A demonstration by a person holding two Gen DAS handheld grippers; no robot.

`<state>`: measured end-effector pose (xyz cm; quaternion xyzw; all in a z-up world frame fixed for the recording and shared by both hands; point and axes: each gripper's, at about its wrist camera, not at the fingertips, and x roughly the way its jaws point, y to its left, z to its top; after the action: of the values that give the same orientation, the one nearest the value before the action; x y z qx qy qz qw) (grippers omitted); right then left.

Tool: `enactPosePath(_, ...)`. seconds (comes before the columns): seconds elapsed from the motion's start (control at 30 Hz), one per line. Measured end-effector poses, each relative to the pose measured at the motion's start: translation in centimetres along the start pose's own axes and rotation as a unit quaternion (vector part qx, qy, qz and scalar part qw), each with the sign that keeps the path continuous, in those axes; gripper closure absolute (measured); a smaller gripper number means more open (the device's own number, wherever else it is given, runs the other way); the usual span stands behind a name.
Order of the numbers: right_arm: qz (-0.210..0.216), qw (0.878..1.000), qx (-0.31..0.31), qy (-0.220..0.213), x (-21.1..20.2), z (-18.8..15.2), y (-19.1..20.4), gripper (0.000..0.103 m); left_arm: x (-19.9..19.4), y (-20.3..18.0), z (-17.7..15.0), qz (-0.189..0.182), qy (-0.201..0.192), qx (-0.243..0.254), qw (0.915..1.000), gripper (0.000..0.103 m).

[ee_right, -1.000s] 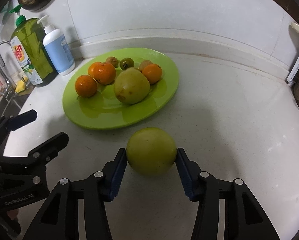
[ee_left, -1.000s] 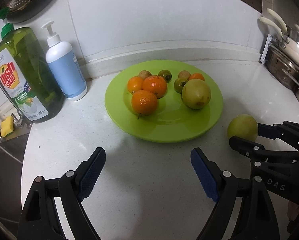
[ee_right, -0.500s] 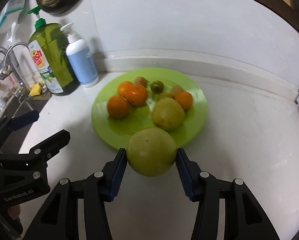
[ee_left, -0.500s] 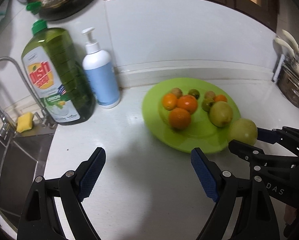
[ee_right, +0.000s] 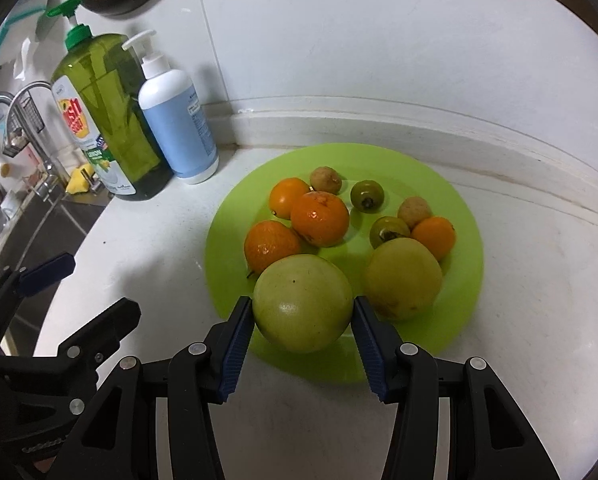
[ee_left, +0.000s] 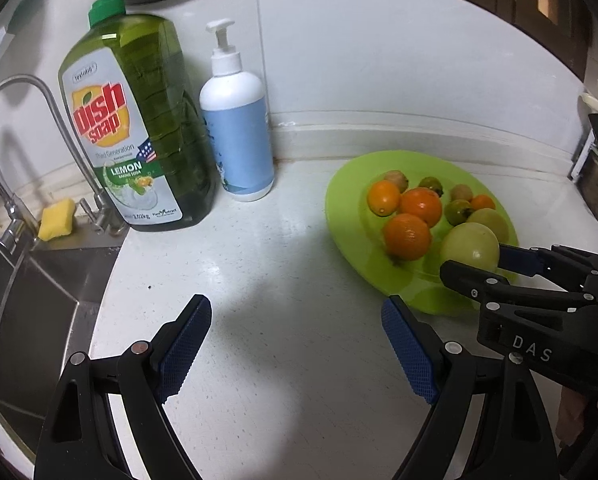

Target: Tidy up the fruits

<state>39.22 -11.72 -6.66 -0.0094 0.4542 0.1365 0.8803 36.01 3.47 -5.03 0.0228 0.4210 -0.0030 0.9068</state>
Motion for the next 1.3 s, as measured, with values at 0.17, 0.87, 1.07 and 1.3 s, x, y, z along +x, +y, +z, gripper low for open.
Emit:
enactPosePath(0.17,-0.001,1.0,-0.004,0.004,0.9,0.3,0.0,0.052,0.9,0.2,0.2,-0.002,0.006,-0.003,1.0,0.016)
enactPosePath(0.87,-0.019,1.0,-0.005,0.001,1.2,0.0,-0.3,0.051,0.4,0.1,0.6,-0.003,-0.004,0.0,1.0,0.016)
enactPosePath(1.07,-0.023,1.0,-0.004,-0.02,-1.1,-0.7,0.3,0.044,-1.7,0.2,0.0,-0.008,-0.021,0.007,0.9997,0.016)
enactPosePath(1.3,-0.039,0.998,0.006,-0.047,-4.8,-2.8,2.0,0.042,-5.1,0.6,-1.2,-0.017,-0.045,0.019,0.9987,0.016)
